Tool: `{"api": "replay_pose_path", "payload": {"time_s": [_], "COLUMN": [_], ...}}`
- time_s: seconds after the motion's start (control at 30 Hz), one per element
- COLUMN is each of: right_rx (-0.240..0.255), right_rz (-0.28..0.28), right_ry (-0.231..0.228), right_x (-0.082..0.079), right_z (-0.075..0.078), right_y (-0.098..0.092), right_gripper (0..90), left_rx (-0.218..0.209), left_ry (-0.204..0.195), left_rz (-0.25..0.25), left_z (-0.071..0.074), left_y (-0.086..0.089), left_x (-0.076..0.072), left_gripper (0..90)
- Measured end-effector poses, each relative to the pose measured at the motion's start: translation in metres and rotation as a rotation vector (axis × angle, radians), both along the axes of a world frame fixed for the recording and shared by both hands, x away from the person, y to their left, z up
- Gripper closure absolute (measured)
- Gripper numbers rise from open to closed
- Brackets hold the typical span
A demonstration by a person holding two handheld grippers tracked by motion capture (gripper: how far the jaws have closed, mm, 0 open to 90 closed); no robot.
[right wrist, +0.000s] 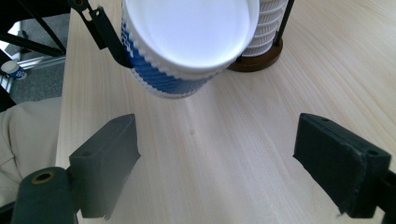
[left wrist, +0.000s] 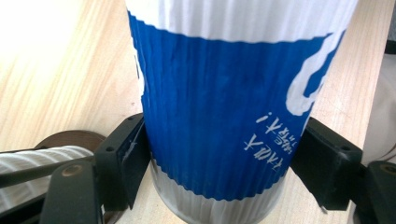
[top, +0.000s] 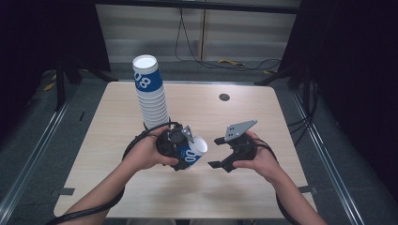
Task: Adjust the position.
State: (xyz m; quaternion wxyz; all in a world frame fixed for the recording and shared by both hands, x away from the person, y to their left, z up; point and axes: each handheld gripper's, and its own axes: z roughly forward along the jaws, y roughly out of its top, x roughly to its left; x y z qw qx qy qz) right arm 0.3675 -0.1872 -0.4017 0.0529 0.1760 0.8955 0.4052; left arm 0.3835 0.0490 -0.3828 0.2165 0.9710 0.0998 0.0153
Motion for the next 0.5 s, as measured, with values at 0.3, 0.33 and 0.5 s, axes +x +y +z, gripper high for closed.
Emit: {"api": "replay_pose_path", "payload": {"time_s": [0.3,0.33,0.5], "right_rx": [0.012,0.010,0.013], "right_rz": [0.013,0.013,0.021], "right_ry": [0.007,0.007,0.016], "right_x": [0.001,0.001,0.001], "right_z": [0.002,0.001,0.000], "right_y": [0.002,0.002,0.003], "right_gripper": [13.1,13.2,13.2], "left_rx": [0.019,0.020,0.026], "left_ry": [0.010,0.007,0.010], "left_rz": [-0.012,-0.018,-0.024], "left_z": [-0.005,-0.005,-0.008], "left_y": [-0.006,-0.007,-0.011], "left_x": [0.002,0.002,0.002], "left_gripper": [25.0,25.0,25.0]}}
